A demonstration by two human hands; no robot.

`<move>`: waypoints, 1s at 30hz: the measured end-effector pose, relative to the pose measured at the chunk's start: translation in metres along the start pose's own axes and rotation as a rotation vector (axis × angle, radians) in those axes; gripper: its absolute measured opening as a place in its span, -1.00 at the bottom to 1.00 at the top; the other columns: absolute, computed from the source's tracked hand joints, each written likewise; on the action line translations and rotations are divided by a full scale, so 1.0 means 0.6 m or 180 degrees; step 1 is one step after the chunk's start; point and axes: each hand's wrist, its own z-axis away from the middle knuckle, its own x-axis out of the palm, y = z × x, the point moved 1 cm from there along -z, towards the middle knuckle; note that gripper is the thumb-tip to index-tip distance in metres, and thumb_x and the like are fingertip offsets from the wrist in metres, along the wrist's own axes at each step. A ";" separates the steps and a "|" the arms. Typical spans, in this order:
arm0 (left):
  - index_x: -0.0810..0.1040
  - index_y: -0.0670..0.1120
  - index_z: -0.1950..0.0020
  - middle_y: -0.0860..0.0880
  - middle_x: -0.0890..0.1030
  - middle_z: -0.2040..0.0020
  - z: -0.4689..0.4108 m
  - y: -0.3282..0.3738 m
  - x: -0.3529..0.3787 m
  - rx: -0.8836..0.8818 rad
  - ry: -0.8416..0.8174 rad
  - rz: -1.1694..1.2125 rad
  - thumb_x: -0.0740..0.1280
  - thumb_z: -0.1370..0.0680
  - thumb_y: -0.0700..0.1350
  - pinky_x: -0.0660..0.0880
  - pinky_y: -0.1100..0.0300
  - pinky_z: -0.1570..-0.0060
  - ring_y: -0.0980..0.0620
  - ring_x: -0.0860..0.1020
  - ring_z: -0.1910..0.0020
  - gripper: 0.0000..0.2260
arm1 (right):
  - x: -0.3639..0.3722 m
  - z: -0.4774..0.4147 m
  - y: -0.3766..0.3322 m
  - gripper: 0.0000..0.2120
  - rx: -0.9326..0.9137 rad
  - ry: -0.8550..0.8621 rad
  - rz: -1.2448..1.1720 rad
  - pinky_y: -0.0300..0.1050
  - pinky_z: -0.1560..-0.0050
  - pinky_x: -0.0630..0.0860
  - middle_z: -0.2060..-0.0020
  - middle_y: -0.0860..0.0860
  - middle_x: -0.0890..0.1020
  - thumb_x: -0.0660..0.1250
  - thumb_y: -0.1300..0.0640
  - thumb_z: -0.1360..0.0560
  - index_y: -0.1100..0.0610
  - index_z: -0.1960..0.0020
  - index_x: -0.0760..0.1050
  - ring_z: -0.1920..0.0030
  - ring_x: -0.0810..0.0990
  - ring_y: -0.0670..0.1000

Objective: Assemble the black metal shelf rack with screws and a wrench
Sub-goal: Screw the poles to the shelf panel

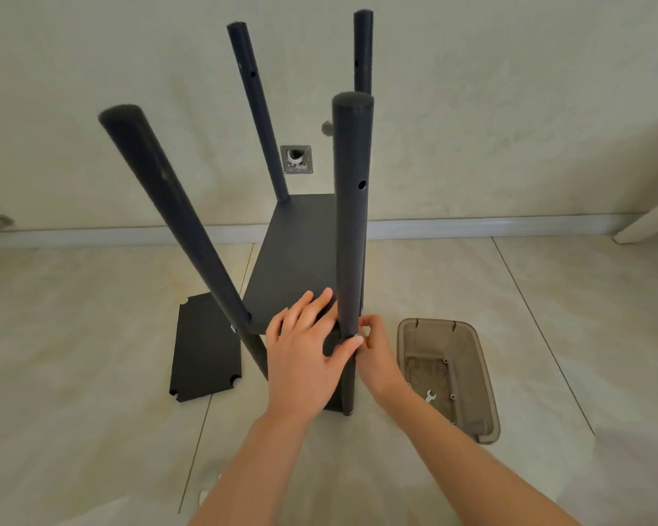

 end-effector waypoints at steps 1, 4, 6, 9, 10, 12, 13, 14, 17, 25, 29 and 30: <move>0.57 0.12 -0.35 0.13 0.49 -0.43 -0.003 -0.005 -0.006 0.0053 0.0039 -0.0088 0.23 -0.56 0.33 0.10 0.11 -0.43 0.07 0.34 -0.49 -0.53 | 0.003 -0.002 -0.004 -0.94 -0.0063 -0.0028 0.0106 -0.21 0.09 0.49 -0.04 0.15 0.54 0.09 0.19 -0.69 0.04 -0.07 0.27 0.04 0.53 0.04; 0.67 0.07 -0.21 0.07 0.63 -0.28 -0.015 -0.022 -0.029 0.0132 0.0204 -0.0339 0.17 -0.53 0.34 0.32 0.00 -0.33 -0.01 0.53 -0.33 -0.50 | 0.015 -0.012 -0.021 -0.96 -0.0230 -0.0128 0.0575 -0.40 0.32 0.40 0.07 0.00 0.51 0.09 0.12 -0.69 0.01 -0.09 0.22 0.18 0.50 -0.12; 0.69 0.04 -0.18 0.04 0.65 -0.23 -0.029 -0.038 -0.046 0.0092 0.0209 -0.0369 0.23 -0.53 0.35 0.39 -0.14 -0.34 -0.05 0.58 -0.28 -0.52 | 0.027 -0.023 -0.039 -0.96 -0.0331 -0.0185 0.0687 -0.45 0.39 0.43 0.15 -0.07 0.50 0.09 0.10 -0.69 0.03 -0.12 0.23 0.24 0.53 -0.12; 0.66 0.05 -0.24 0.05 0.63 -0.26 -0.052 -0.065 -0.073 -0.0121 -0.0046 -0.0263 0.33 -0.50 0.30 0.33 -0.19 -0.44 -0.04 0.52 -0.33 -0.55 | 0.047 -0.041 -0.071 -0.93 -0.0315 -0.0363 0.0719 -0.41 0.37 0.50 0.13 -0.02 0.55 0.07 0.10 -0.69 0.06 -0.16 0.24 0.26 0.61 -0.07; 0.65 0.05 -0.25 0.05 0.62 -0.25 -0.059 -0.075 -0.082 -0.0177 -0.0098 -0.0230 0.33 -0.49 0.30 0.34 -0.14 -0.44 -0.02 0.51 -0.32 -0.54 | 0.053 -0.047 -0.080 -0.91 -0.0301 -0.0452 0.0738 -0.37 0.33 0.54 0.08 0.02 0.59 0.06 0.11 -0.69 0.08 -0.18 0.25 0.23 0.64 -0.03; 0.66 0.03 -0.24 0.05 0.63 -0.23 -0.071 -0.095 -0.099 -0.0295 -0.0115 0.0016 0.38 -0.47 0.29 0.41 0.06 -0.33 0.01 0.51 -0.28 -0.54 | 0.062 -0.058 -0.090 -0.89 -0.0229 -0.0622 0.0731 -0.28 0.18 0.61 0.03 0.09 0.63 0.06 0.11 -0.69 0.11 -0.18 0.27 0.16 0.69 0.02; 0.66 0.02 -0.24 0.05 0.62 -0.23 -0.075 -0.105 -0.108 -0.0381 -0.0141 0.0193 0.41 -0.47 0.26 0.41 0.18 -0.24 0.03 0.52 -0.26 -0.55 | 0.065 -0.062 -0.094 -0.89 -0.0174 -0.0695 0.0675 -0.24 0.10 0.62 0.03 0.10 0.65 0.06 0.11 -0.69 0.11 -0.18 0.28 0.13 0.70 0.01; 0.65 0.02 -0.24 0.06 0.60 -0.24 -0.081 -0.114 -0.115 -0.0496 -0.0200 0.0352 0.44 -0.47 0.22 0.38 0.26 -0.17 0.06 0.52 -0.23 -0.56 | 0.068 -0.066 -0.096 -0.88 -0.0132 -0.0759 0.0613 -0.23 0.08 0.62 0.05 0.10 0.67 0.06 0.09 -0.69 0.11 -0.17 0.29 0.14 0.71 -0.01; 0.63 0.01 -0.22 0.11 0.60 -0.13 -0.094 -0.138 -0.133 -0.1066 -0.0393 0.0786 0.49 -0.46 0.13 0.34 0.46 0.01 0.19 0.54 0.02 -0.62 | 0.083 -0.079 -0.106 -0.86 -0.0079 -0.0901 0.0610 -0.40 0.22 0.49 0.11 0.03 0.70 0.04 0.05 -0.70 0.08 -0.17 0.30 0.21 0.70 -0.16; 0.51 0.13 0.03 0.25 0.50 0.18 -0.079 -0.203 -0.133 -0.2350 -0.0302 0.1797 0.55 -0.43 0.06 0.39 0.13 -0.03 0.24 0.42 0.23 -0.75 | 0.126 -0.108 -0.115 -0.82 -0.0078 -0.1274 0.0728 -0.09 -0.24 0.38 0.14 -0.01 0.72 0.02 0.05 -0.71 0.10 -0.20 0.30 0.01 0.61 -0.04; 0.45 0.15 0.15 0.22 0.50 0.18 -0.055 -0.240 -0.123 -0.2716 -0.0242 0.2116 0.54 -0.41 0.10 0.38 0.09 -0.05 0.21 0.41 0.23 -0.74 | 0.143 -0.120 -0.116 -0.82 -0.0085 -0.1574 0.0919 -0.08 -0.28 0.38 0.05 0.05 0.71 0.03 0.04 -0.70 0.10 -0.22 0.29 -0.07 0.63 0.01; 0.47 0.14 0.12 0.19 0.52 0.16 -0.049 -0.250 -0.120 -0.2819 -0.0235 0.2168 0.55 -0.40 0.10 0.39 0.07 -0.07 0.18 0.44 0.21 -0.73 | 0.148 -0.123 -0.116 -0.83 -0.0091 -0.1640 0.1004 -0.09 -0.26 0.38 0.02 0.06 0.70 0.03 0.03 -0.70 0.08 -0.21 0.29 -0.08 0.62 0.01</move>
